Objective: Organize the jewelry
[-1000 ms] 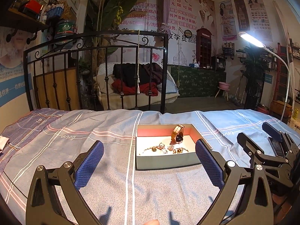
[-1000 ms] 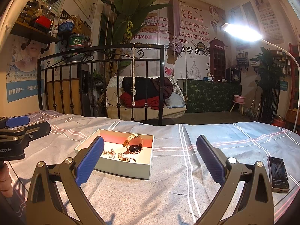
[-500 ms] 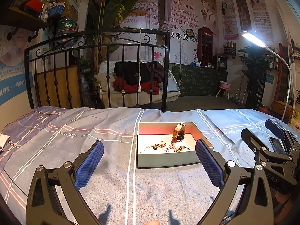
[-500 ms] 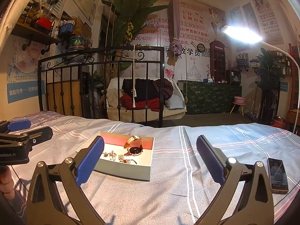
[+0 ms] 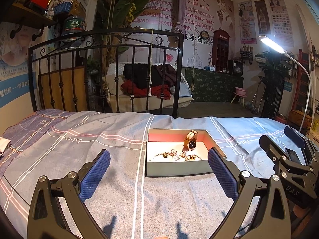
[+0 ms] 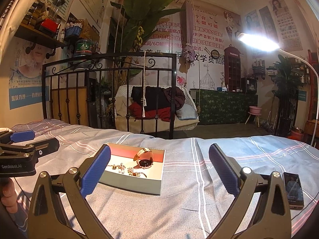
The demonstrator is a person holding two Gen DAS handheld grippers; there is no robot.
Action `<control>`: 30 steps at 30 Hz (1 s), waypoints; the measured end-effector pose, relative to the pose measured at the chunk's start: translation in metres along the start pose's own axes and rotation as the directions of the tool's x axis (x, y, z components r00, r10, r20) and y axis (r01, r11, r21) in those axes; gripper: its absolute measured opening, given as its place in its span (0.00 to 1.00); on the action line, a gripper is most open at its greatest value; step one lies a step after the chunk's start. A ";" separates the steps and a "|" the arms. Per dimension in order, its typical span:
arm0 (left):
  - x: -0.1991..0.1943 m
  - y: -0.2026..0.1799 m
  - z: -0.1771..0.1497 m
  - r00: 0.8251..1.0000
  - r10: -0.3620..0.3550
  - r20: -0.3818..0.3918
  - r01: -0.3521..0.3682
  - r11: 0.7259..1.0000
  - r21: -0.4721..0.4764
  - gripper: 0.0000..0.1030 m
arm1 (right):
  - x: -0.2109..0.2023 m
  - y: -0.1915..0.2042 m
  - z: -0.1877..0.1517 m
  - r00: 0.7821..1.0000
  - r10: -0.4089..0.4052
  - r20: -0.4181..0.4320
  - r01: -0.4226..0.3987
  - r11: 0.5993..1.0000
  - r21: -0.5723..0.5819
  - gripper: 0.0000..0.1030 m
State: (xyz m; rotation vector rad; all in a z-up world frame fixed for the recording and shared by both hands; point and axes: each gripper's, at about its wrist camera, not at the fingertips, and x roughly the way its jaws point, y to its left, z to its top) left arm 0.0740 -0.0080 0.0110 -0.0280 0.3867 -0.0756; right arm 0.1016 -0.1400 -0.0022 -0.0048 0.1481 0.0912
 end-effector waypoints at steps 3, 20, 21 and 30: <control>-0.001 -0.002 -0.001 1.000 0.006 -0.003 -0.006 1.000 0.004 0.94 | -0.001 -0.001 0.000 1.000 0.000 0.000 0.000 1.000 0.000 0.94; 0.001 -0.003 0.000 1.000 -0.014 -0.024 0.014 1.000 0.000 0.94 | -0.004 0.001 -0.001 1.000 0.012 -0.013 -0.012 1.000 -0.002 0.94; 0.001 -0.003 0.000 1.000 -0.017 -0.021 0.017 1.000 -0.002 0.94 | -0.004 0.002 -0.001 1.000 0.013 -0.014 -0.013 1.000 -0.002 0.94; 0.001 -0.004 -0.001 0.999 -0.012 -0.031 0.012 1.000 0.007 0.94 | -0.004 0.002 -0.001 1.000 0.012 -0.019 -0.012 1.000 -0.003 0.94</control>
